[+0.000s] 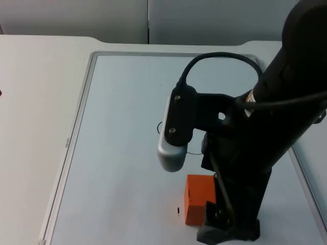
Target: Pick up one cube with the left hand and another cube with the right hand. First place the cube in the right hand at the target position, then stack the cube in the left hand on top.
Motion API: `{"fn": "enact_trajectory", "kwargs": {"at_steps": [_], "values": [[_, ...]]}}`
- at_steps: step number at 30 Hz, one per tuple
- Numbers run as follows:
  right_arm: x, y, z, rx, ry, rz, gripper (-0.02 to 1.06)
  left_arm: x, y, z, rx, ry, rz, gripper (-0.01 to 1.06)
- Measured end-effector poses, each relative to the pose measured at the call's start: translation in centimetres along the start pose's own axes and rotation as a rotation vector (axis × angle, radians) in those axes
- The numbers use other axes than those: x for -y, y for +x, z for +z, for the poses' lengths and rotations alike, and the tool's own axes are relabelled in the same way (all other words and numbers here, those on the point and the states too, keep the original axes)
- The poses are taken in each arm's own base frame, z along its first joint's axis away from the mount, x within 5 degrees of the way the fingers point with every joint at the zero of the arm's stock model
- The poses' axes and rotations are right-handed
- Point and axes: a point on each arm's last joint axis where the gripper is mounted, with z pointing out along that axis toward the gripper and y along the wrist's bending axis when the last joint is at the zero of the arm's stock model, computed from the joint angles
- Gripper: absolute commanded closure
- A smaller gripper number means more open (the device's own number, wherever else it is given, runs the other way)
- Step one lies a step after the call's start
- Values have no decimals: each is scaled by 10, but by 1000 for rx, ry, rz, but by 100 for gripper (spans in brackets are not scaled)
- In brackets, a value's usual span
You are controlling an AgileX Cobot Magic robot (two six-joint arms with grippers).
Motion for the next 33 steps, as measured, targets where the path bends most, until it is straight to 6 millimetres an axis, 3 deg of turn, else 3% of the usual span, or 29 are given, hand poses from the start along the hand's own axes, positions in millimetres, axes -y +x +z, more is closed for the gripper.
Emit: {"fn": "enact_trajectory", "kwargs": {"at_steps": [13,21,25,30,33], "values": [[7,-1,13,7,46,-26,0,0,0,0,2,0,2,100],[8,4,41,-49,13,-24,0,0,0,0,4,0,2,100],[9,3,43,-40,23,-24,4,0,0,0,4,-2,4,100],[10,3,43,-35,29,-24,14,0,0,0,4,-2,5,100],[10,3,43,-34,30,-24,35,0,0,0,4,-4,6,100]]}}
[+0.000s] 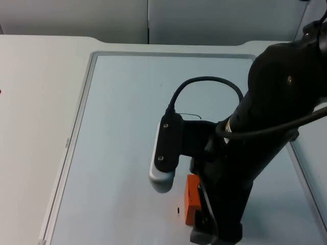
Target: Pick up one cube with the left hand and another cube with the right hand. First place the cube in the right hand at the target position, then stack the cube in the left hand on top.
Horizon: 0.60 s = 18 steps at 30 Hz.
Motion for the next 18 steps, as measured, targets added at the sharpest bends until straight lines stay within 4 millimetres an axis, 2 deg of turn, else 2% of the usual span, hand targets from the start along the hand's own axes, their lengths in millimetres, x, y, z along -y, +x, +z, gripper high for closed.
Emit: {"fn": "enact_trajectory", "kwargs": {"at_steps": [1,4,5,6,9,11,15,18], "values": [[0,0,0,0,0,0,35,0,0,0,0,-1,1,100],[0,0,0,1,4,-3,57,0,0,0,0,-1,1,100],[0,0,0,1,4,-3,62,0,0,0,0,-1,1,100],[0,0,0,1,4,-3,62,0,0,0,0,-1,1,100],[0,0,0,1,4,-3,82,0,0,0,0,-1,1,100],[0,0,-1,2,5,-5,102,0,0,0,0,-1,1,100],[1,-1,-12,14,21,-20,105,0,0,0,0,-1,1,100],[2,-7,-48,95,87,0,105,0,0,0,0,-1,1,100]]}}
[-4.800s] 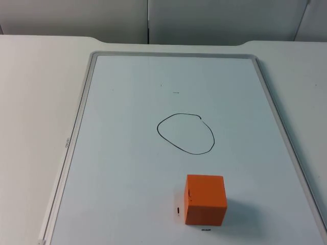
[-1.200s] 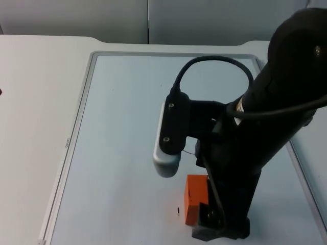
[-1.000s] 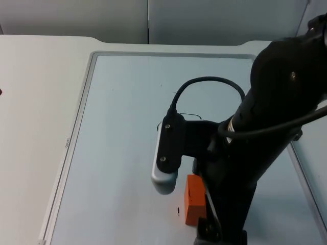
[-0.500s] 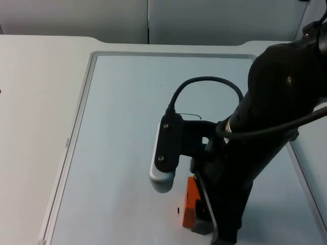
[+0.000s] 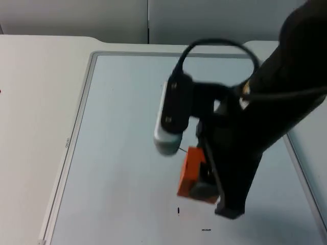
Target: Pick up one cube with the left hand and another cube with the right hand. First place the cube in the right hand at the target position, then stack the cube in the left hand on top.
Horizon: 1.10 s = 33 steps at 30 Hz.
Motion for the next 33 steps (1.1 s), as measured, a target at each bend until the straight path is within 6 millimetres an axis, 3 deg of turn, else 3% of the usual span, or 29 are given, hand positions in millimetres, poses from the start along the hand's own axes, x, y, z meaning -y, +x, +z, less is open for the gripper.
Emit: {"fn": "enact_trajectory", "kwargs": {"at_steps": [2,3,6,7,8,9,12,13,15,17,19,22,25,29,33], "values": [[2,-7,-46,113,83,40,105,0,0,0,0,-1,1,100],[2,-7,-46,113,83,40,105,0,0,0,0,-1,1,100],[-1,-9,-96,236,164,86,105,0,0,0,0,-3,3,100],[-6,-6,-129,319,213,113,105,0,0,0,0,-3,3,100],[-6,-6,-129,319,213,113,105,0,0,0,0,-3,3,100],[-9,-4,-147,366,236,139,105,0,0,0,0,-3,3,100],[-24,11,-198,489,299,215,105,0,0,0,0,-3,3,100],[-24,11,-198,489,299,215,105,0,0,0,0,-3,3,100],[-37,29,-232,544,358,265,105,0,0,0,0,-4,4,100],[-45,45,-252,559,411,303,105,0,0,0,0,-4,4,100],[-47,50,-256,561,426,313,105,0,0,0,0,-4,4,100],[-61,78,-280,572,498,410,105,0,0,0,2,-5,6,100],[-70,93,-284,606,513,473,105,0,0,0,4,-5,6,100],[-80,112,-272,611,515,558,105,0,0,0,4,-5,6,100],[-85,124,-237,575,480,669,105,0,-1,0,6,-5,6,100]]}}
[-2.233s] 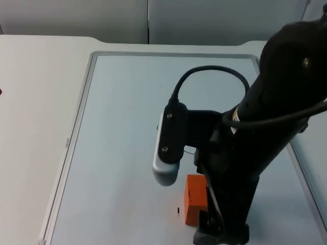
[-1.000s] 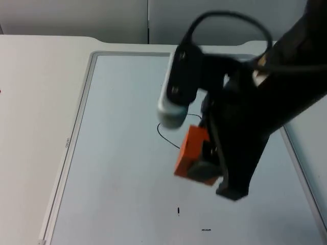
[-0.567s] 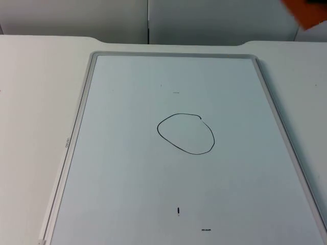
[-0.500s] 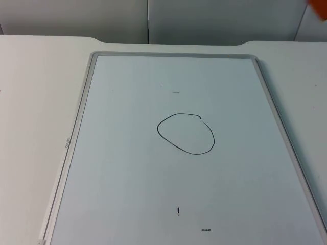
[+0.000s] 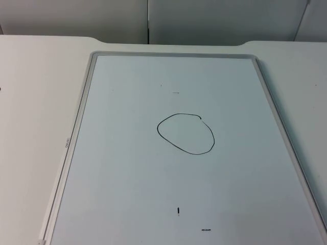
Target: Pick up one cube with the left hand and another cube with the right hand. First place the cube in the right hand at the target position, then stack the cube in the left hand on top.
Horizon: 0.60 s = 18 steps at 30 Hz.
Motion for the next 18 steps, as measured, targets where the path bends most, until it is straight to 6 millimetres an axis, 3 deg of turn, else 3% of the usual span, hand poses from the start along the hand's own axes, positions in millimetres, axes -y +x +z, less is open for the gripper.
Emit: {"fn": "enact_trajectory", "kwargs": {"at_steps": [8,12,15,16,18], "values": [[-5,-1,9,87,-35,82,105,0,0,0,0,0,0,100],[-9,-3,28,34,-39,87,105,0,0,0,2,0,0,100],[-16,-7,60,-89,-36,67,105,0,-1,0,7,1,0,100],[-16,-7,60,-89,-36,67,105,0,-1,0,7,1,0,100],[-22,-15,89,-171,-35,52,105,0,-1,0,8,1,0,100]]}}
